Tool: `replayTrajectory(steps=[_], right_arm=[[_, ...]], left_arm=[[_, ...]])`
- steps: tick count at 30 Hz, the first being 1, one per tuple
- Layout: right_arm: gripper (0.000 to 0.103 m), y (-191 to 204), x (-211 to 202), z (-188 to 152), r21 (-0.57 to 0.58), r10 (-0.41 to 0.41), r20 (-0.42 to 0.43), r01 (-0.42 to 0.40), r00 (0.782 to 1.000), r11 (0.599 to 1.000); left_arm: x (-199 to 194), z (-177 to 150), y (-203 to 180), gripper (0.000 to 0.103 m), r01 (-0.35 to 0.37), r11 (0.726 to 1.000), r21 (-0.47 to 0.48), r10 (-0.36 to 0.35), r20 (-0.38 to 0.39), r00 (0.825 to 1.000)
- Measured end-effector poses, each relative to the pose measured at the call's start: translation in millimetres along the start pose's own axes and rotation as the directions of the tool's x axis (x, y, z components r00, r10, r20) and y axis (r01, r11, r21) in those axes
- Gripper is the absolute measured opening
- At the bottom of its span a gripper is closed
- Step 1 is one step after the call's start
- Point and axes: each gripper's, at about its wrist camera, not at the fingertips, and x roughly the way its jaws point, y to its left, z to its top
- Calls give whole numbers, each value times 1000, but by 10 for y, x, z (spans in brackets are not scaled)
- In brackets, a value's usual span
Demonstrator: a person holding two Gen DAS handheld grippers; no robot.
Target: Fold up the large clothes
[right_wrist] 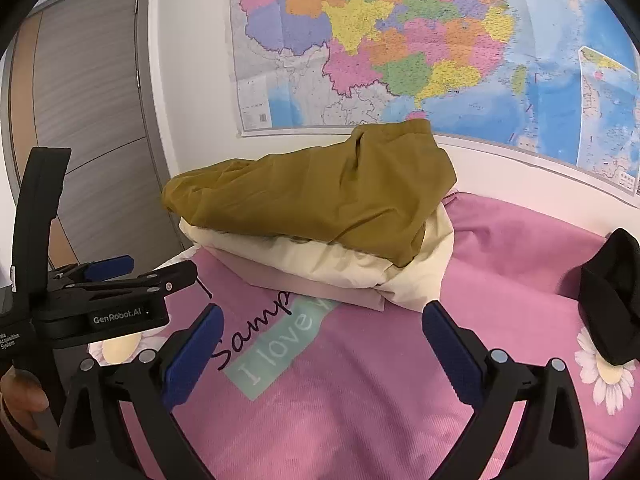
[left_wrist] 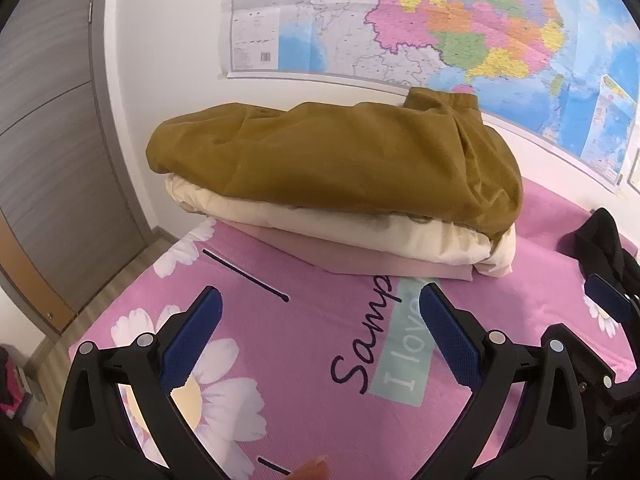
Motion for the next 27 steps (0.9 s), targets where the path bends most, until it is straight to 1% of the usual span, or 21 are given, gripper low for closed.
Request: replayTrajectory(steps=[9,27], right_arm=[[97,8,-88,15,0,0,17,0,1000,1000],[97,-9,-193,-14,8,2,24,-2,1000,1000]], left_arm=[[-56,-22,-30,97,-33,999,2,33,10,999],[-163,-79,-128,98,-21,999,24,21,19,1000]])
